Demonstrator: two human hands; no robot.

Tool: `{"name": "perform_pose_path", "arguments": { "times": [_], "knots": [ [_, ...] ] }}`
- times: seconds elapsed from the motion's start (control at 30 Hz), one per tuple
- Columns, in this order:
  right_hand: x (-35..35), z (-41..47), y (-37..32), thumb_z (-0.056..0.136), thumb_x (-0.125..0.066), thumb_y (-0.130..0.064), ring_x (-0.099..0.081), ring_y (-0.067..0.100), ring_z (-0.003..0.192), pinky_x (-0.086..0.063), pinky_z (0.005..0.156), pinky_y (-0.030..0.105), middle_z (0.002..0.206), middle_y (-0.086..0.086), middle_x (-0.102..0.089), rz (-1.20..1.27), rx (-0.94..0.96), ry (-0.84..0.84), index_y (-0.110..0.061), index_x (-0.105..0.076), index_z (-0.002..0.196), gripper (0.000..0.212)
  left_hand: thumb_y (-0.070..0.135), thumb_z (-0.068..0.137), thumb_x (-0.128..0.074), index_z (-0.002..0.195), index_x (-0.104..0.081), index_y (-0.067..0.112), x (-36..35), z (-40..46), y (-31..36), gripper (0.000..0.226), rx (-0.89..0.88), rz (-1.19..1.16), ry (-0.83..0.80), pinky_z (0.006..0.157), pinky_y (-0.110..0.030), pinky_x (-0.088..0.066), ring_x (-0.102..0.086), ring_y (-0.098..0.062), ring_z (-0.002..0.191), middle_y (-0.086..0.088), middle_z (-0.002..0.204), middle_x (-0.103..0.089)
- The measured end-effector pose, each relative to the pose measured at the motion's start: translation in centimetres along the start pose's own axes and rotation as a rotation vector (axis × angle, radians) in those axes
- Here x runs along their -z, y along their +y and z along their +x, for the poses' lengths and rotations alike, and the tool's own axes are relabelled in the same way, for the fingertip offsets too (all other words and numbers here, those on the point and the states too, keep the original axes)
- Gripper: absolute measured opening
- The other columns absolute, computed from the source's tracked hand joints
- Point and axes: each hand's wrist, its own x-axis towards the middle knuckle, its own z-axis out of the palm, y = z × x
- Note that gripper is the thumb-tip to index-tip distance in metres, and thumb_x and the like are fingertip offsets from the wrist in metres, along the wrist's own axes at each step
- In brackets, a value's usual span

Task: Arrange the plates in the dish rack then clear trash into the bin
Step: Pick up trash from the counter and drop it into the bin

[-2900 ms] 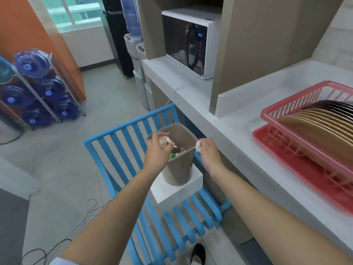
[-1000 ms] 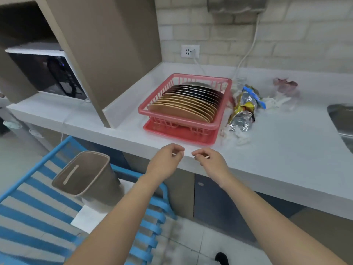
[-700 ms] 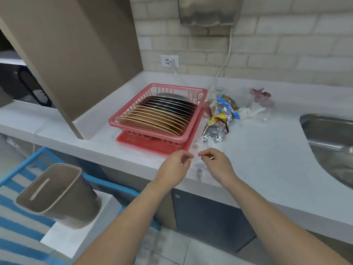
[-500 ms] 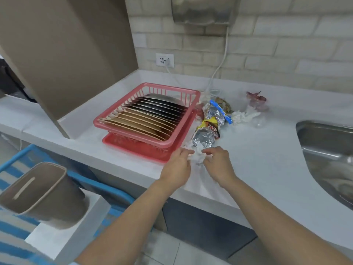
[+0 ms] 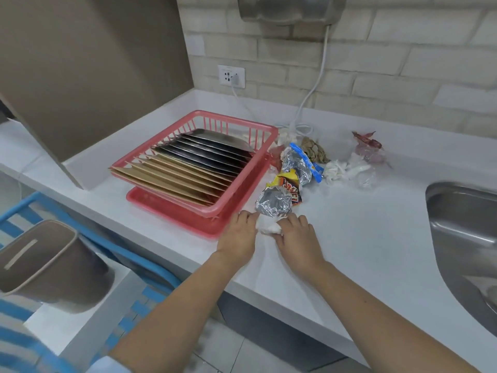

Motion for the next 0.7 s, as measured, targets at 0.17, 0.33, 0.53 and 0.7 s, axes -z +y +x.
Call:
{"name": "perform_pose_path", "arguments": {
  "times": [0.17, 0.33, 0.53, 0.7],
  "knots": [
    [-0.3, -0.3, -0.1, 0.074, -0.060, -0.021, -0.055, 0.033, 0.083, -0.043, 0.068, 0.039, 0.096, 0.011, -0.059, 0.013, -0.095, -0.011, -0.009, -0.064, 0.088, 0.018, 0.026, 0.106, -0.033, 0.137, -0.042, 0.011, -0.2, -0.1, 0.3, 0.036, 0.080, -0.033, -0.036, 0.092, -0.029, -0.037, -0.040, -0.024, 0.123, -0.009, 0.133, -0.041],
    [0.5, -0.7, -1.3, 0.090, -0.053, -0.023, -0.046, 0.029, 0.105, -0.033, 0.085, 0.037, 0.112, 0.006, -0.055, 0.099, -0.155, -0.071, -0.012, -0.059, 0.108, 0.022, 0.026, 0.105, -0.036, 0.127, -0.047, 0.007, 0.2, -0.8, 0.1, 0.030, 0.103, -0.149, -0.083, 0.088, -0.033, -0.041, -0.051, -0.025, 0.112, -0.010, 0.125, -0.050],
    [2.8, -2.1, -5.8, 0.091, -0.050, -0.015, -0.056, 0.018, 0.077, -0.045, 0.069, 0.038, 0.083, -0.003, -0.059, 0.594, -0.231, -0.067, -0.019, -0.054, 0.094, 0.006, 0.018, 0.100, -0.043, 0.109, -0.049, 0.018, 2.3, -4.7, -2.1, 0.010, 0.100, -0.381, 0.061, 0.069, -0.035, -0.042, -0.057, -0.025, 0.086, -0.001, 0.103, -0.057],
    [3.5, -3.0, -11.9, 0.094, -0.045, -0.019, -0.054, 0.014, 0.071, -0.044, 0.064, 0.034, 0.077, -0.005, -0.057, 0.745, -0.225, -0.104, -0.023, -0.049, 0.088, 0.009, 0.029, 0.104, -0.036, 0.103, -0.043, 0.024, 3.5, -9.0, -6.8, 0.008, 0.162, -0.473, 0.083, 0.067, -0.038, -0.047, -0.058, -0.018, 0.082, 0.006, 0.093, -0.054]
  ]
}}
